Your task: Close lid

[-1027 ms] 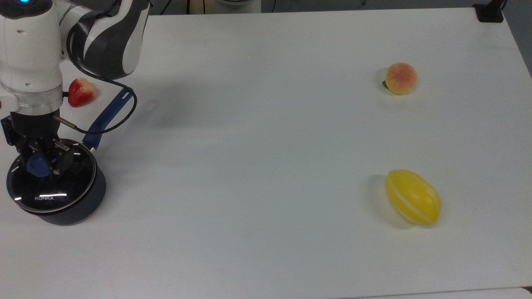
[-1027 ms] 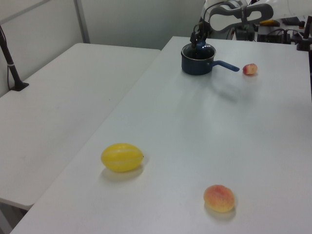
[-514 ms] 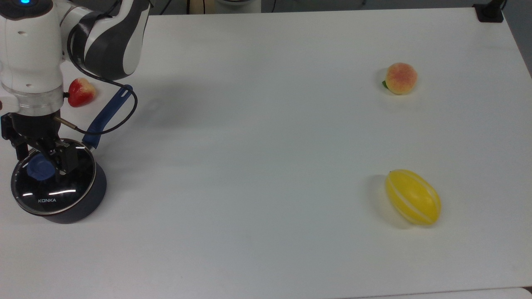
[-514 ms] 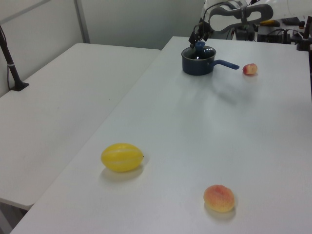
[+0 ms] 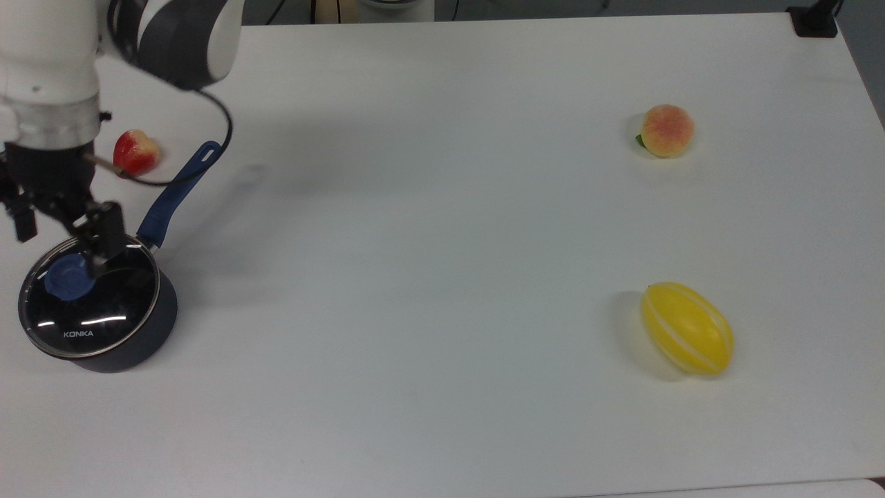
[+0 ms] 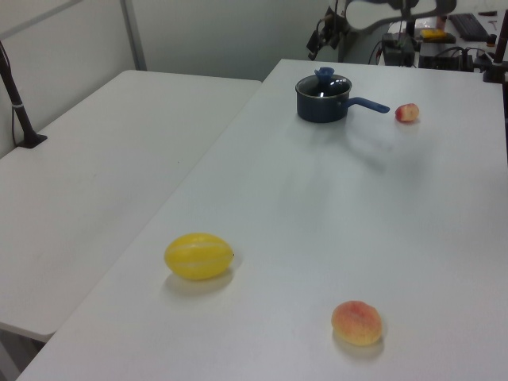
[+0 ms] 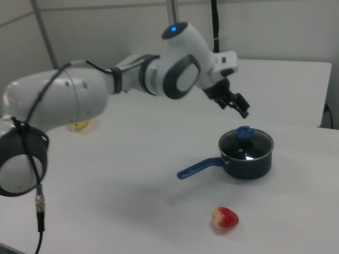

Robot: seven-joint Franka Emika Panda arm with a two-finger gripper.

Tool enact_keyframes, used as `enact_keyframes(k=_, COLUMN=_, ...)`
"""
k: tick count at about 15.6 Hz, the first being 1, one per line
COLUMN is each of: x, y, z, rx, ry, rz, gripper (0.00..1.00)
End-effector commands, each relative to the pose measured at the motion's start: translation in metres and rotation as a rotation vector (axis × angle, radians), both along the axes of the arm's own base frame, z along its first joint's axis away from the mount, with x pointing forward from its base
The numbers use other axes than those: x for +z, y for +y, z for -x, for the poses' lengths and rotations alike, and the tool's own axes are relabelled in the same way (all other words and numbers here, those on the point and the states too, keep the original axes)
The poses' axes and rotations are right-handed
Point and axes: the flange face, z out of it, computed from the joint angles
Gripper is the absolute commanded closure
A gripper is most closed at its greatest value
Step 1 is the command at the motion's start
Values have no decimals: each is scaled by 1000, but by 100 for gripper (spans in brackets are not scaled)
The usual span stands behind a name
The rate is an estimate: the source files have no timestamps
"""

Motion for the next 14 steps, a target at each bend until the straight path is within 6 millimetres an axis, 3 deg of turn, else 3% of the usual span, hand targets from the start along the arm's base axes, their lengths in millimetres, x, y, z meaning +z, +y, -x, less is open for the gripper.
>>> enact_keyframes(k=1, x=44, y=43, z=46, rx=2, ry=138, rz=-73, gripper=0)
enact_keyframes(k=4, x=86, y=73, z=80, rx=10, ry=267, rz=-132, gripper=0)
enact_keyframes(k=6, x=101, y=103, z=98, rx=31, ry=356, rz=-171, gripper=0)
enact_keyframes(k=8, x=124, y=120, z=116, rx=9, ry=367, rz=-230, gripper=0)
enact_keyframes(k=14, x=165, y=187, z=184, rx=53, ry=394, rz=-287, gripper=0)
